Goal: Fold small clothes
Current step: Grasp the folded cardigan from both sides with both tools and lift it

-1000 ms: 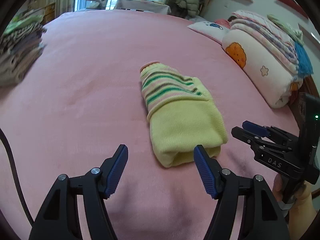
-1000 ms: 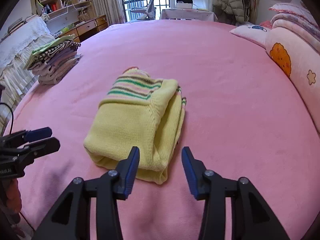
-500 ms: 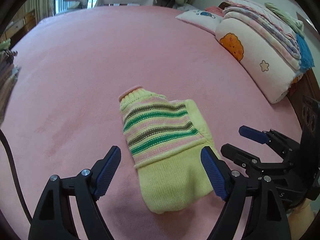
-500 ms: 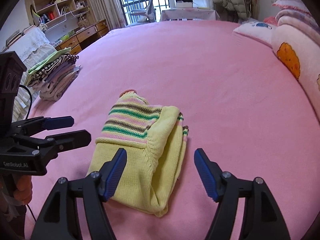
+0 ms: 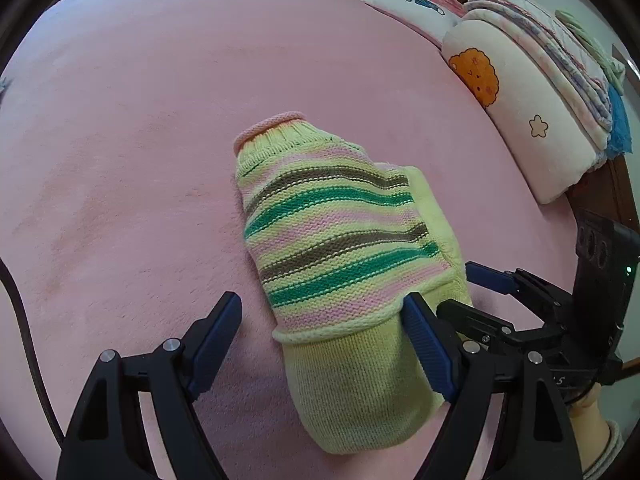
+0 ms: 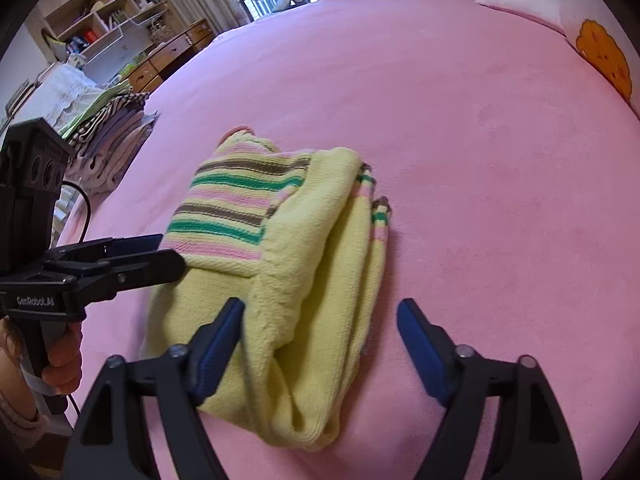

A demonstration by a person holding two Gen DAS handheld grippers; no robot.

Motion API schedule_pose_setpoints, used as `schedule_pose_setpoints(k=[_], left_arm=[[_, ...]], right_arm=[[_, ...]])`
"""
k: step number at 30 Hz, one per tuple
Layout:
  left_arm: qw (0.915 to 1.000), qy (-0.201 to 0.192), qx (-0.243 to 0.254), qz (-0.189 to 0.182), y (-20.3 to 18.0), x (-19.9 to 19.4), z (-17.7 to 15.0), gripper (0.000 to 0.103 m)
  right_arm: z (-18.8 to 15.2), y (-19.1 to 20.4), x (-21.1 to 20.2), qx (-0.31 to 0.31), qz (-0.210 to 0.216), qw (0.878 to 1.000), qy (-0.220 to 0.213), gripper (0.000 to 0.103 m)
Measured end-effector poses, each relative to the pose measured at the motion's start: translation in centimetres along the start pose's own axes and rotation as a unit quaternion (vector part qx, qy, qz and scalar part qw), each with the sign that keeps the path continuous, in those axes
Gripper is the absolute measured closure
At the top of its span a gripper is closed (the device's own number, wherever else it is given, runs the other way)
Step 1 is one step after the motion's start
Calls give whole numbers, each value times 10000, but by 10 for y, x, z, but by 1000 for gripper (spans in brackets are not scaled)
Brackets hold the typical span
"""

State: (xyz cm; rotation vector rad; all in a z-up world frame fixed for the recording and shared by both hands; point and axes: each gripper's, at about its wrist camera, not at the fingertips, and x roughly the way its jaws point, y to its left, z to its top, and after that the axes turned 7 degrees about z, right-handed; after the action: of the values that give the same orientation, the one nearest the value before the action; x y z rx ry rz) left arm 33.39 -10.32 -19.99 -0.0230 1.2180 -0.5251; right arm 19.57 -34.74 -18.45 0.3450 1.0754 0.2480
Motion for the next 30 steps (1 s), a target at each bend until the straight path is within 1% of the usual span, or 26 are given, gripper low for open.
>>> schedule_pose_setpoints(k=[3,7,10,13,16,20,23,24,25,26,27,28,30], left_arm=[[9999,58,-9,-126,4,9,2,19],[9992,157,-180,-334,15,23,9,13],[9978,213,-311,-541,25,31,11,13],[9964,277,-341,-727,32,37,12,12],[9939,425,-388,-940,39,47,11,11],[9880,646,-504,-1311,43,62,4,11],[9878,573,-415,-1384,43,67,-3,13],[9879,543,-378,-1406,41,66,-5,15],[9868,527,-367,-1488,40,66,-6,24],[9860,531,-396,-1528,40,66,-8,25],[9858,516,-414,-1545,41,66,-9,25],[9855,488,-418,-1568,42,66,-11,27],[9850,463,-444,-1604,45,65,-14,28]], right_arm=[[0,-12,7,170,175,9997,46,16],[3,-23,14,334,449,9984,123,15],[7,-28,21,453,684,9965,182,15],[10,-35,28,595,963,9932,284,14],[8,-43,35,770,1244,9885,380,13],[4,-47,41,865,1467,9844,436,13],[0,-47,44,871,1562,9828,456,13],[0,-46,45,847,1579,9827,463,14],[0,-47,44,802,1608,9826,466,19],[0,-46,45,802,1706,9809,475,24],[0,-46,46,841,1872,9774,506,32],[-1,-46,45,866,1926,9762,499,32],[-1,-44,45,812,1904,9771,490,32]])
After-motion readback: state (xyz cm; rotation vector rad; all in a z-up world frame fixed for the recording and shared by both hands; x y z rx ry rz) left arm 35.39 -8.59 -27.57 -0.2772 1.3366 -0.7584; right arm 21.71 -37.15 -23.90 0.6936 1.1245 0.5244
